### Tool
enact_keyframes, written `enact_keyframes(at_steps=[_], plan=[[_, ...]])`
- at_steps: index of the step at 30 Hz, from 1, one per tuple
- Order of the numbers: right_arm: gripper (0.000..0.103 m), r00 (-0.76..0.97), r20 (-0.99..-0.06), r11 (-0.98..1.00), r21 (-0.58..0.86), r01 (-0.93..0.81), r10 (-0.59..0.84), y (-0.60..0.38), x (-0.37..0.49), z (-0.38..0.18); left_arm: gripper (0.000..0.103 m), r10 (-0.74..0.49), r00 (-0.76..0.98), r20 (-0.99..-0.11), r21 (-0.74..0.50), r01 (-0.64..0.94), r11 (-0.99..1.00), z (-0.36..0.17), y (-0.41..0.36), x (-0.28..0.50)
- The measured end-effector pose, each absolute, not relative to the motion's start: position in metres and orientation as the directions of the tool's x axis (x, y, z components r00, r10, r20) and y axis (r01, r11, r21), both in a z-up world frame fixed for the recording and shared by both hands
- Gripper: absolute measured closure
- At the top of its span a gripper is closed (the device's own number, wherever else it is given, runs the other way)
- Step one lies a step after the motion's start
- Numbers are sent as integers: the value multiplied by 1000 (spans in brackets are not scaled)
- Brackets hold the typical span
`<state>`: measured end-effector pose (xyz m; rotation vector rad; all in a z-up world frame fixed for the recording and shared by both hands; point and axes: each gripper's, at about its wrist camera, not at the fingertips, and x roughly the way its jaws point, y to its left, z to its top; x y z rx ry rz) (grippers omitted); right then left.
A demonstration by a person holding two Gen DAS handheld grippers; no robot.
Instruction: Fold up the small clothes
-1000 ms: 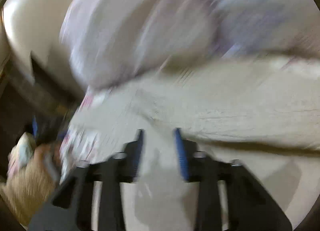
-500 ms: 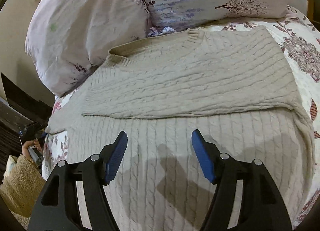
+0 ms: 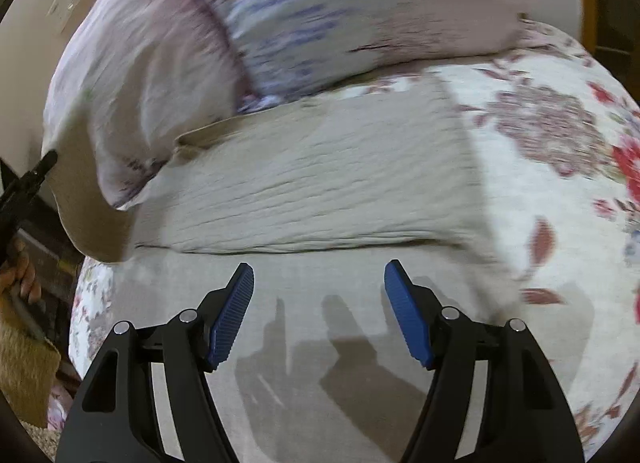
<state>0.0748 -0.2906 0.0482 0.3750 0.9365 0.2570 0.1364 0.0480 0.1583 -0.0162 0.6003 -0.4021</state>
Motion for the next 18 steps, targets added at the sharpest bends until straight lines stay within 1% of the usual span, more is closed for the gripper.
enact_keyframes(at_steps=[2, 4, 5, 6, 9, 10, 11, 12, 13, 14, 15, 16, 18], plan=[[33, 572, -740, 907, 421, -16, 354, -313, 69, 43, 86, -427, 666, -611, -139, 440, 887, 138, 4, 126], [33, 576, -738, 897, 442, 19, 351, -339, 55, 40, 65, -369, 664, -650, -107, 401, 910, 117, 2, 100], [33, 573, -740, 894, 446, 27, 352, -347, 50, 39, 45, -321, 679, -660, -97, 347, 933, 110, 17, 88], [33, 566, -744, 891, 453, 36, 355, -356, 43, 37, 36, -284, 681, -675, -102, 295, 950, 103, 37, 80], [33, 513, -759, 861, 503, 72, 401, -380, 17, 21, 31, -162, 621, -766, -111, 121, 986, 74, 100, 49], [34, 485, -757, 837, 540, 88, 438, -386, 5, 12, 31, -124, 587, -800, -108, 63, 992, 62, 121, 38], [38, 464, -754, 819, 566, 97, 466, -388, -3, 6, 31, -115, 563, -819, -119, 29, 992, 55, 131, 32], [40, 451, -742, 798, 595, 99, 497, -390, -10, 1, 33, -134, 530, -837, -162, -6, 987, 47, 145, 24], [46, 447, -719, 771, 630, 94, 532, -391, -21, -1, 34, -166, 506, -846, -210, -31, 977, 40, 155, 15], [57, 425, -702, 744, 662, 95, 571, -390, -29, -4, 44, -207, 481, -852, -263, -51, 964, 33, 160, 3], [62, 404, -686, 716, 691, 100, 605, -390, -35, -9, 57, -255, 450, -856, -312, -56, 948, 26, 161, -8], [71, 361, -650, 661, 742, 111, 669, -386, -47, -18, 59, -277, 436, -856, -333, -56, 941, 24, 160, -18], [81, 301, -622, 619, 777, 118, 723, -376, -66, -29, 65, -314, 427, -848, -365, -41, 930, 22, 152, -40]])
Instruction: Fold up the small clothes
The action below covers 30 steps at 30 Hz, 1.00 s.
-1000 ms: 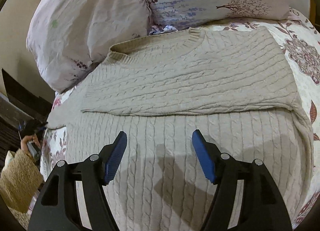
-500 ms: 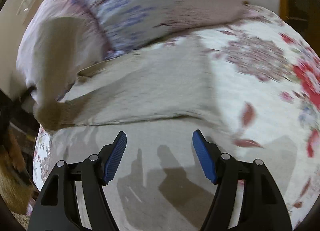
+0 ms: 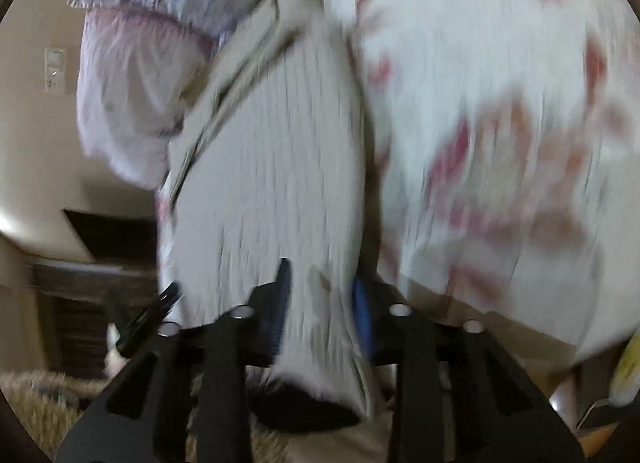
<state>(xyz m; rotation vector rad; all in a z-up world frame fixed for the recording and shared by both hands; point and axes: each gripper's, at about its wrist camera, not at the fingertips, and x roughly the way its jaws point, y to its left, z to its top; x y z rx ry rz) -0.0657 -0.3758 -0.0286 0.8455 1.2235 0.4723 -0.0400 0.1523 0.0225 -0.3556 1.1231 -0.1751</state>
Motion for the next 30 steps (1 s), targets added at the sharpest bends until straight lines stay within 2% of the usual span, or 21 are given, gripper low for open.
enact_keyframes(at_steps=[2, 5, 7, 9, 11, 13, 17, 19, 20, 21, 22, 23, 24, 26, 30], plan=[[91, 255, -604, 597, 794, 114, 755, -366, -79, -35, 68, -354, 404, -843, -403, -40, 914, 21, 145, -58], [93, 212, -577, 571, 816, 94, 789, -351, -86, -37, 71, -397, 379, -836, -450, -59, 891, 18, 133, -72], [94, 220, -562, 566, 823, 51, 797, -344, -73, -27, 88, -440, 342, -830, -484, -51, 874, 16, 119, -68], [94, 257, -533, 552, 834, 0, 806, -340, -55, -11, 91, -467, 315, -826, -497, -14, 868, 16, 107, -57], [94, 300, -503, 539, 841, -45, 810, -338, -34, 7, 93, -517, 327, -791, -542, 17, 840, 25, 109, -44], [94, 374, -443, 512, 852, -107, 815, -339, -1, 31, 93, -521, 415, -746, -543, 73, 837, 51, 118, -9], [94, 516, -343, 490, 853, -179, 785, -340, 75, 68, 93, -463, 607, -645, -519, 96, 849, 95, 143, 77], [93, 597, -328, 513, 842, -168, 733, -343, 118, 77, 89, -416, 668, -617, -486, 92, 869, 107, 146, 120], [86, 628, -339, 530, 836, -140, 700, -345, 139, 75, 86, -388, 688, -614, -460, 87, 883, 110, 142, 149], [74, 647, -359, 543, 834, -102, 673, -345, 156, 71, 70, -373, 683, -628, -449, 73, 890, 107, 140, 168], [36, 643, -414, 563, 825, -34, 645, -340, 179, 62, 56, -361, 679, -639, -444, 58, 894, 106, 140, 178], [19, 623, -458, 575, 818, 16, 634, -338, 191, 56, 31, -306, 684, -662, -415, 6, 910, 102, 143, 186], [19, 601, -492, 572, 817, 69, 630, -336, 197, 50, 28, -296, 693, -657, -415, -5, 910, 99, 148, 185], [18, 601, -474, 566, 823, 44, 643, -336, 190, 49, 26, -308, 676, -669, -429, -13, 903, 88, 158, 180], [17, 607, -524, 637, 770, 39, 597, -345, 170, 44, 28, -316, 573, -756, -429, -70, 901, 50, 171, 179]])
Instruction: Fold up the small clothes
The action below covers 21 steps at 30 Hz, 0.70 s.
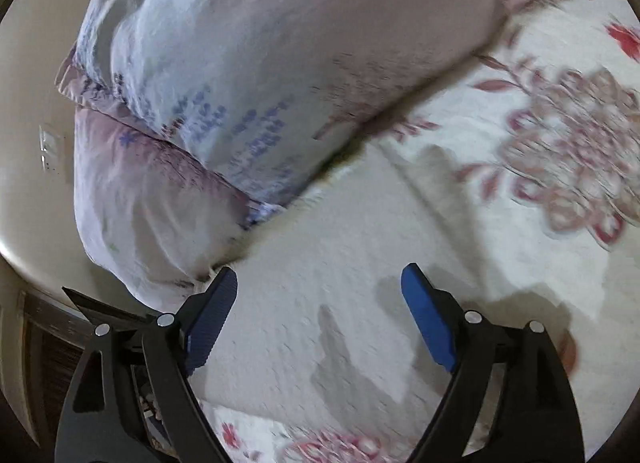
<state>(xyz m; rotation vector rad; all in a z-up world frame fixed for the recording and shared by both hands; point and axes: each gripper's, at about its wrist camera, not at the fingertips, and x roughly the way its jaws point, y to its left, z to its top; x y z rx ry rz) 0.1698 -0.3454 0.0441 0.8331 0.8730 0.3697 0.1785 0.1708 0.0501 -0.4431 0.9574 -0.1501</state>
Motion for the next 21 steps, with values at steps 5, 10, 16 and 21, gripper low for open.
enact_keyframes(at_steps=[5, 10, 16, 21], plan=[[17, 594, -513, 592, 803, 75, 620, -367, 156, 27, 46, -337, 519, -786, -441, -87, 893, 17, 151, 184], [17, 574, -520, 618, 786, 31, 632, -379, 151, 32, 80, -444, 543, -713, -606, -159, 779, 24, 142, 188], [17, 613, -526, 644, 764, 37, 590, -415, 150, 36, 87, -661, 571, -486, -747, 121, 653, 107, 27, 195], [17, 626, -530, 647, 761, 53, 572, -437, 163, 35, 79, -827, 378, -417, -795, 289, 533, 106, -110, 220]])
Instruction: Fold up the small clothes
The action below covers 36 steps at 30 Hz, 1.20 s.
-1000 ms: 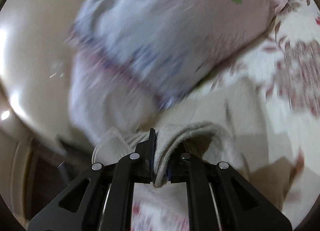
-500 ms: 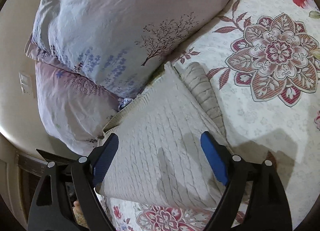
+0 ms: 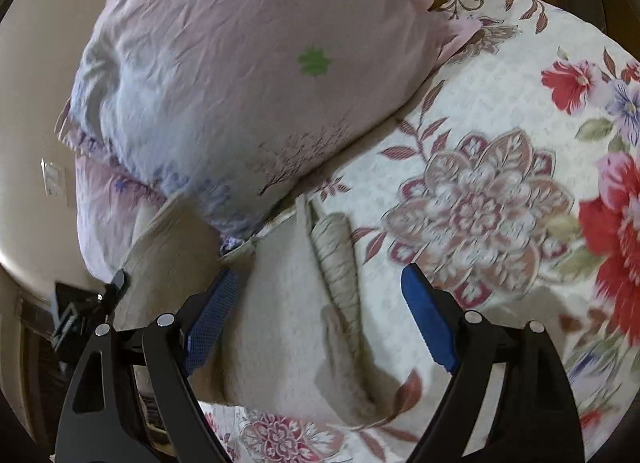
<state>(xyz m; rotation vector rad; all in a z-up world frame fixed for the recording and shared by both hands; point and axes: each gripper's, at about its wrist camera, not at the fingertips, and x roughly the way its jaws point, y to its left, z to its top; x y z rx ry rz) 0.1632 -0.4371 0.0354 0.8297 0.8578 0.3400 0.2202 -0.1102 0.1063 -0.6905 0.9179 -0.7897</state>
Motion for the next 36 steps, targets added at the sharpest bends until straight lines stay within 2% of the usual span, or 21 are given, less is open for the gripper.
enact_keyframes(at_steps=[1, 2, 3, 5, 6, 9, 13, 15, 16, 18, 19, 20, 21, 23, 26, 28, 29, 31, 32, 34, 36], plan=[[17, 608, -531, 637, 769, 54, 590, -438, 170, 32, 78, -843, 332, -423, -810, 279, 516, 99, -128, 221], [17, 587, -534, 627, 777, 58, 608, -438, 175, 28, 69, -848, 331, -413, -823, 263, 503, 96, -127, 219], [16, 572, -535, 620, 782, 57, 622, -437, 179, 25, 49, -847, 352, -399, -830, 253, 496, 94, -121, 216], [11, 530, -531, 603, 796, 45, 661, -434, 187, 18, 24, -757, 481, -443, -775, 219, 593, 96, -86, 204], [11, 510, -532, 598, 800, 40, 676, -431, 191, 14, 22, -682, 534, -500, -711, 197, 675, 95, -68, 200], [11, 433, -543, 586, 809, 42, 719, -416, 206, 1, 21, -534, 501, -681, -560, 113, 820, 72, -48, 199], [14, 359, -573, 601, 798, 38, 737, -392, 220, -15, 21, -460, 395, -795, -453, 116, 884, 35, -62, 194], [34, 368, -581, 623, 782, 5, 726, -381, 219, -14, 19, -470, 387, -793, -456, 135, 880, 21, -75, 189], [54, 354, -597, 638, 770, 1, 720, -375, 219, -16, 19, -501, 386, -774, -490, 135, 861, 17, -79, 191], [65, 360, -581, 619, 785, 13, 730, -371, 216, -19, 34, -552, 362, -751, -547, 129, 827, 10, -86, 198], [68, 373, -578, 620, 785, 11, 726, -370, 213, -16, 38, -558, 365, -745, -555, 124, 822, 7, -88, 197], [69, 386, -574, 623, 783, 0, 722, -369, 209, -11, 54, -575, 368, -731, -567, 140, 811, 9, -85, 194], [70, 399, -563, 619, 785, -15, 724, -366, 204, -3, 64, -605, 365, -708, -594, 156, 789, 15, -77, 192], [72, 413, -502, 575, 815, -68, 760, -357, 194, 15, 68, -658, 349, -668, -635, 195, 748, 33, -51, 185], [72, 390, -436, 531, 828, -180, 811, -324, 179, 36, 66, -637, 403, -657, -575, 277, 770, 63, -17, 159], [71, 357, -446, 533, 822, -199, 821, -299, 178, 31, 57, -554, 454, -698, -485, 270, 832, 66, 5, 147], [70, 339, -482, 562, 803, -196, 808, -287, 182, 24, 46, -465, 490, -737, -397, 243, 885, 64, 14, 142], [64, 311, -635, 697, 698, -162, 708, -260, 189, 5, 45, -281, 528, -802, -226, 167, 960, 52, 26, 139], [62, 332, -681, 748, 650, -135, 652, -257, 189, 1, 40, -266, 529, -805, -222, 148, 964, 50, 33, 137], [60, 415, -642, 732, 675, -94, 645, -266, 179, 10, 30, -280, 566, -775, -260, 118, 958, 54, 46, 120], [60, 498, -614, 743, 663, -94, 612, -274, 169, 22, 18, -230, 627, -744, -210, 107, 972, 62, 48, 96]])
